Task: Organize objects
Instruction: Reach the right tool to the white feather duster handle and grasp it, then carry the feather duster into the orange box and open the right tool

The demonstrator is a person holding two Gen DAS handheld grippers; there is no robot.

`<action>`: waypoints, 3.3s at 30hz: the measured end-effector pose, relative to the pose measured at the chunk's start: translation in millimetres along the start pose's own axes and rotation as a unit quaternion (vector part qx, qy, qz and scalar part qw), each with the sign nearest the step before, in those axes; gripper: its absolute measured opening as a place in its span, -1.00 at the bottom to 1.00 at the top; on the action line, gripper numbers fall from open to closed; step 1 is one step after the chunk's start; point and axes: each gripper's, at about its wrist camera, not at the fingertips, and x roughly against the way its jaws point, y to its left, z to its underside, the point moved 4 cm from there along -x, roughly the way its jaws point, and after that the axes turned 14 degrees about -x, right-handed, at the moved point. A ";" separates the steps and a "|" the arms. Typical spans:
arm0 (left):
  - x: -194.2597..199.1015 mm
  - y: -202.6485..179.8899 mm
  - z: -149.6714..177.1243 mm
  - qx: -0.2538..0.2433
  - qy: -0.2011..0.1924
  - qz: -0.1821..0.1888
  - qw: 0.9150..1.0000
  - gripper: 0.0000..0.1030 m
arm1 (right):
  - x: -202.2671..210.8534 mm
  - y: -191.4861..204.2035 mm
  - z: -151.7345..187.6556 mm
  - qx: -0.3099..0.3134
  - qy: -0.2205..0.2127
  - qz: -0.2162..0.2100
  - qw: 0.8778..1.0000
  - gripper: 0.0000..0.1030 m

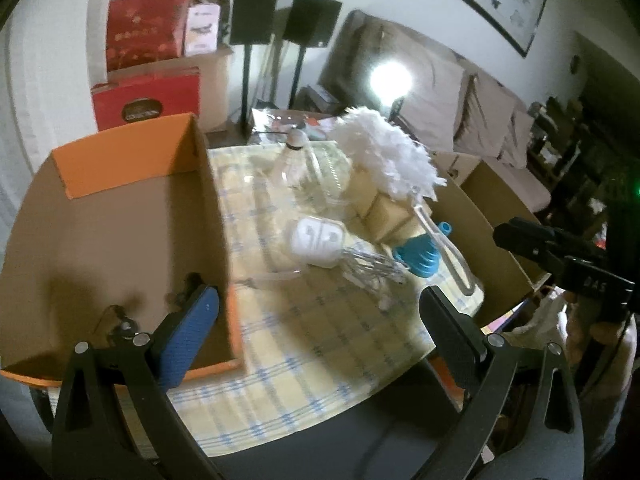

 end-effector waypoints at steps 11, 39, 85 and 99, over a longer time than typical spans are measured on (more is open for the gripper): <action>-28.6 -24.9 -13.0 0.002 0.013 0.027 1.000 0.95 | -10.9 -27.7 6.2 -0.024 0.011 0.011 1.000 0.53; -156.9 -68.1 -69.0 0.081 0.068 0.119 0.987 0.48 | -63.2 -52.7 33.5 -0.050 0.080 -0.019 0.995 -0.56; -72.2 -43.2 -72.5 0.118 -0.018 0.110 0.987 -0.67 | -17.9 30.7 35.4 0.002 0.051 -0.080 0.995 -0.83; -17.3 72.3 -25.5 0.221 -0.058 0.034 0.973 -0.65 | -42.0 132.3 40.8 0.085 0.084 -0.145 0.982 -0.83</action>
